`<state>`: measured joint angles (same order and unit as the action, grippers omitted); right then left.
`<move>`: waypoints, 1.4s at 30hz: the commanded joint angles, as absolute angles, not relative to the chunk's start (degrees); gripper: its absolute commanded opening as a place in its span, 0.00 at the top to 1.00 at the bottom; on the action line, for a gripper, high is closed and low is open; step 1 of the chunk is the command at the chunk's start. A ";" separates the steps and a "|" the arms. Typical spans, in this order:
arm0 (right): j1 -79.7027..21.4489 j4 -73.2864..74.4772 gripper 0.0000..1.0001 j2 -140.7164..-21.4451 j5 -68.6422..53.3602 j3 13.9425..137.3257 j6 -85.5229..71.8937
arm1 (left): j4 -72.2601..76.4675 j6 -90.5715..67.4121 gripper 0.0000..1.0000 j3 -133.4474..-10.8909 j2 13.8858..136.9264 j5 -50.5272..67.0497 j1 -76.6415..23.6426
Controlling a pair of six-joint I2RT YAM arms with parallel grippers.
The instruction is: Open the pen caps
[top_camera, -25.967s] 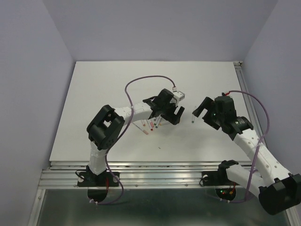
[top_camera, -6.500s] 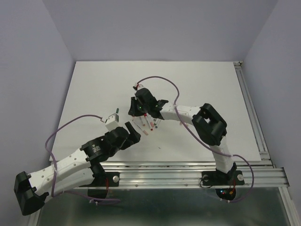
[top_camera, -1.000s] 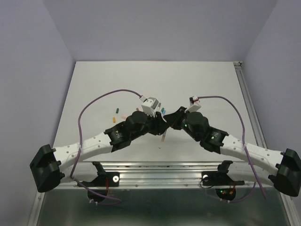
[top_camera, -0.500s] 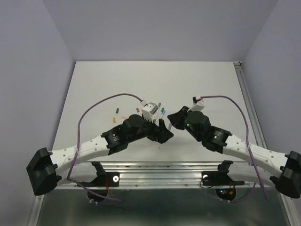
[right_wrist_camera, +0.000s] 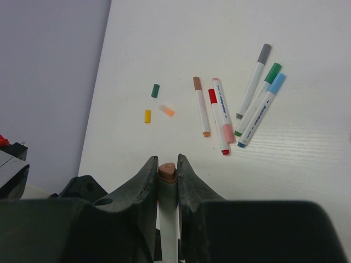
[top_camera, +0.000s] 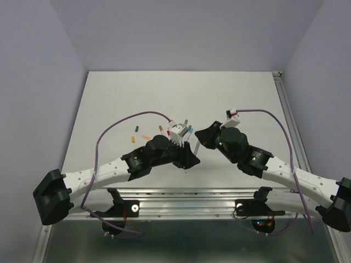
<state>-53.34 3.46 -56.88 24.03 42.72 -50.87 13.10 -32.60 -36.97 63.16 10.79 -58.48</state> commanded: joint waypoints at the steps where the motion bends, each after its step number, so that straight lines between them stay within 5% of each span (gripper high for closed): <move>1: -53.79 2.81 0.99 -56.16 23.64 46.58 -51.06 | 16.35 -32.43 0.62 -36.21 62.67 11.95 -58.89; 5: -53.88 2.81 0.99 -56.60 24.87 47.02 -51.06 | 17.05 -32.17 1.00 -36.39 62.93 12.48 -58.89; 16: -49.33 7.03 0.99 -65.73 52.10 57.64 -45.36 | 19.24 -38.92 1.00 -29.28 56.62 12.57 -63.00; 22: -36.40 3.25 0.99 -71.27 40.04 61.16 -41.40 | 21.62 -43.77 1.00 -22.16 52.03 10.81 -68.46; 29: -33.84 4.47 0.99 -72.69 37.53 61.26 -39.20 | 21.01 -46.58 1.00 -20.56 53.08 5.64 -69.43; 34: -33.84 10.18 0.99 -63.57 34.03 52.75 -41.04 | 12.15 -44.22 0.98 -34.94 64.73 -6.92 -68.82; 42: -33.84 14.22 0.99 -42.64 25.93 32.44 -51.76 | 6.60 -35.87 0.95 -56.74 93.47 -4.21 -60.65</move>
<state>-33.82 11.16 -47.35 29.65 36.64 -47.00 11.77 -41.34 -47.88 83.88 -2.50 -63.59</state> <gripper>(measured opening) 0.210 0.226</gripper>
